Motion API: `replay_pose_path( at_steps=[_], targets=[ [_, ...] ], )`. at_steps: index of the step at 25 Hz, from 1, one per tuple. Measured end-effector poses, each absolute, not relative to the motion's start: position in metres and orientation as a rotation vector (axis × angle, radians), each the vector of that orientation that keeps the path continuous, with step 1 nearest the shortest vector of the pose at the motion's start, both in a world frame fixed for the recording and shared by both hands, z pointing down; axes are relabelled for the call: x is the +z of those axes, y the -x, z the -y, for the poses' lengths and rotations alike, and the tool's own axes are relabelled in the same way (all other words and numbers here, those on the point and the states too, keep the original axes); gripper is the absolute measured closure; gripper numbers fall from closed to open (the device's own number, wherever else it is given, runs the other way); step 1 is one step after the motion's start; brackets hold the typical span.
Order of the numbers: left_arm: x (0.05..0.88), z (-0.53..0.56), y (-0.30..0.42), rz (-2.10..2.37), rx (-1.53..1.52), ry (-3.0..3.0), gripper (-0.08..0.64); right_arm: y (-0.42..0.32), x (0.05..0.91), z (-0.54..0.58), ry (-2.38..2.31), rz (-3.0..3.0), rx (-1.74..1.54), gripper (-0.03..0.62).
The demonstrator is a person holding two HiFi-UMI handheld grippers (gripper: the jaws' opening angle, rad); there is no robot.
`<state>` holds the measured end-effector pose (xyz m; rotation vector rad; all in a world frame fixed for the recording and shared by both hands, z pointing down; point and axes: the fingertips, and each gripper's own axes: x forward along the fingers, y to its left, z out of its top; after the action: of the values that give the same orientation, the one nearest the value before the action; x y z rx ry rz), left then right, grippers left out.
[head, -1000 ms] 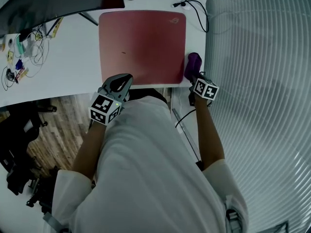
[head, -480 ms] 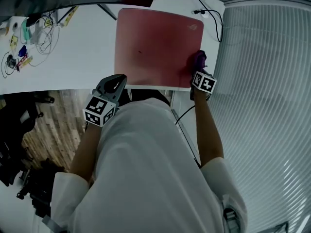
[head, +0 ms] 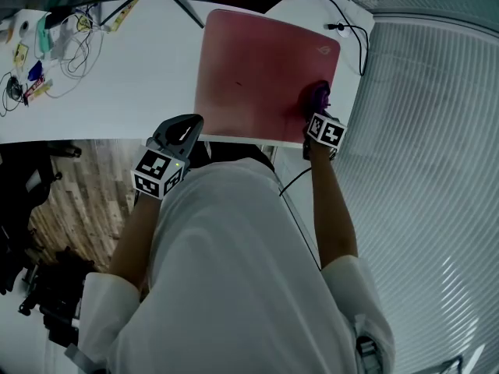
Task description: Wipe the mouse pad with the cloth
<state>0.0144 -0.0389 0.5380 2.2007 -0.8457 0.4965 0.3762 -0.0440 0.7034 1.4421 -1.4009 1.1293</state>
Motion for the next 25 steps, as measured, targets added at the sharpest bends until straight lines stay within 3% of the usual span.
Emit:
replay_pose_path(
  at_steps=[25],
  targets=[
    [0.546, 0.051, 0.058, 0.889, 0.467, -2.177, 0.537, -0.225, 0.708, 0.083, -1.275, 1.561, 1.125, 0.479]
  ],
)
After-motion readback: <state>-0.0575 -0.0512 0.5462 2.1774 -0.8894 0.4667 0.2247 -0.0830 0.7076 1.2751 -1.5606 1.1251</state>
